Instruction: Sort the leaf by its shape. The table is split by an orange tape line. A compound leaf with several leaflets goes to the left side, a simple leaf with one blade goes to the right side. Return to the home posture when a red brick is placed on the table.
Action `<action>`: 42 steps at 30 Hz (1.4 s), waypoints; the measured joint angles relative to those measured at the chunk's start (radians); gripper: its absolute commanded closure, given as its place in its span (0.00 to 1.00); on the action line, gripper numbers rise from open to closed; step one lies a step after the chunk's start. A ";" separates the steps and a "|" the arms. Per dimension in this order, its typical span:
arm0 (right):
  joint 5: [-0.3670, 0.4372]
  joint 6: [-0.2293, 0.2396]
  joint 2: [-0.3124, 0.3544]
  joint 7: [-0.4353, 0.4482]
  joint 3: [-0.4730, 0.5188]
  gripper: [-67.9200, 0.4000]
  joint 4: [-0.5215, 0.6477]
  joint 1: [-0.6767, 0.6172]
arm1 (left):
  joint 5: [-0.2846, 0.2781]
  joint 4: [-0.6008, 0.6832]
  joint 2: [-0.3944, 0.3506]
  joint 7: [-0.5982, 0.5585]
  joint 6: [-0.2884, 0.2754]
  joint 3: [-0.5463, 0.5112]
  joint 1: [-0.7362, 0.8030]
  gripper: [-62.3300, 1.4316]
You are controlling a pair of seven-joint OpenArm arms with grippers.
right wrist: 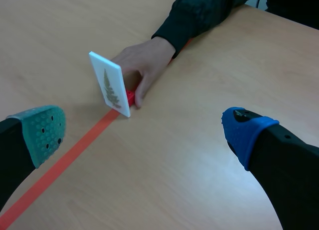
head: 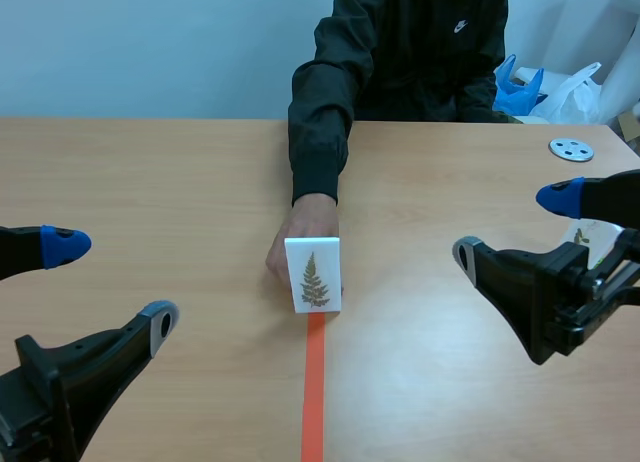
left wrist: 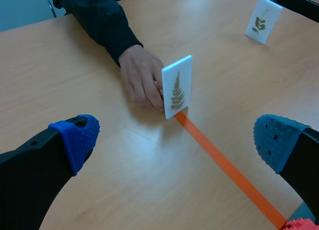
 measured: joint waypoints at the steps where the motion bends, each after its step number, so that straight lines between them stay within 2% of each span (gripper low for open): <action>1: -0.009 0.000 0.000 0.000 0.000 0.04 0.000 0.000 | 0.000 0.000 0.000 0.000 0.000 0.000 0.000 0.00; 19: -0.013 0.000 0.000 0.000 0.000 0.04 -0.001 0.000 | 0.000 0.000 0.000 0.000 0.000 0.000 0.000 0.00; 25: -0.018 0.000 0.000 0.000 -0.011 0.04 -0.057 0.021 | 0.000 0.000 0.000 0.000 0.000 0.000 0.000 0.00; 37: -0.189 -0.001 0.000 0.091 -0.246 0.04 -0.286 0.244 | 0.000 0.000 0.000 0.000 0.000 0.000 0.000 0.00; 42: -0.255 -0.027 -0.023 0.134 -0.323 0.04 -0.414 0.353 | 0.000 0.000 0.000 0.000 0.000 0.000 0.000 0.00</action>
